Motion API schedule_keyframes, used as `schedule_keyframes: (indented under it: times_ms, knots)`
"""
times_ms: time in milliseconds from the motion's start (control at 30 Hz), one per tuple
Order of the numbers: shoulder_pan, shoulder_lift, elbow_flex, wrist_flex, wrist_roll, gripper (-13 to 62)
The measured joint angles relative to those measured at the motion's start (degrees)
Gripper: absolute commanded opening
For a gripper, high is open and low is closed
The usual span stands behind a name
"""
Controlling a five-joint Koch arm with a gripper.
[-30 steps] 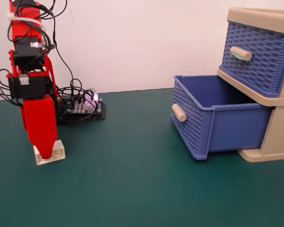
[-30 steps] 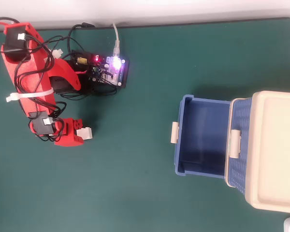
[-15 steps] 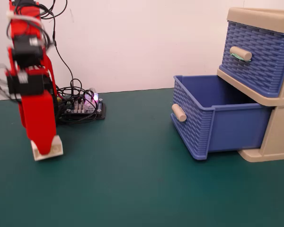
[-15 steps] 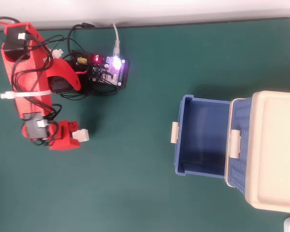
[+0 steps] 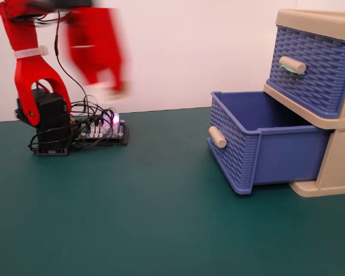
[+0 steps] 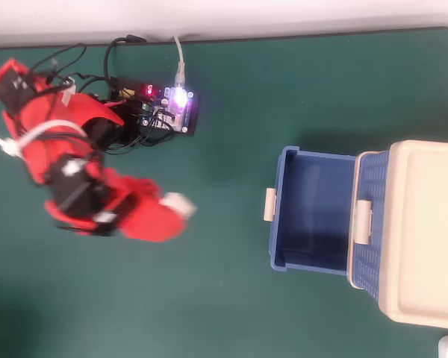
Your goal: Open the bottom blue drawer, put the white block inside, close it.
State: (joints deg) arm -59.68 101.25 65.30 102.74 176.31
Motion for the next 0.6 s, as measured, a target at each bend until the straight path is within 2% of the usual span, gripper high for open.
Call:
schedule_keyframes:
  times_ms: [67, 167, 300, 400, 600]
  knots:
    - [-8.0, -9.1, -10.1, -8.0, 2.6, -8.3]
    - [-10.7, -24.8, -32.0, -12.7, 3.3, -8.3]
    - [-16.4, -40.4, -52.7, -13.6, -0.9, -8.3]
    - [-18.1, -45.3, -56.1, -12.1, -3.9, -8.1]
    - [-19.2, -45.4, -56.3, -8.9, -4.7, -7.5]
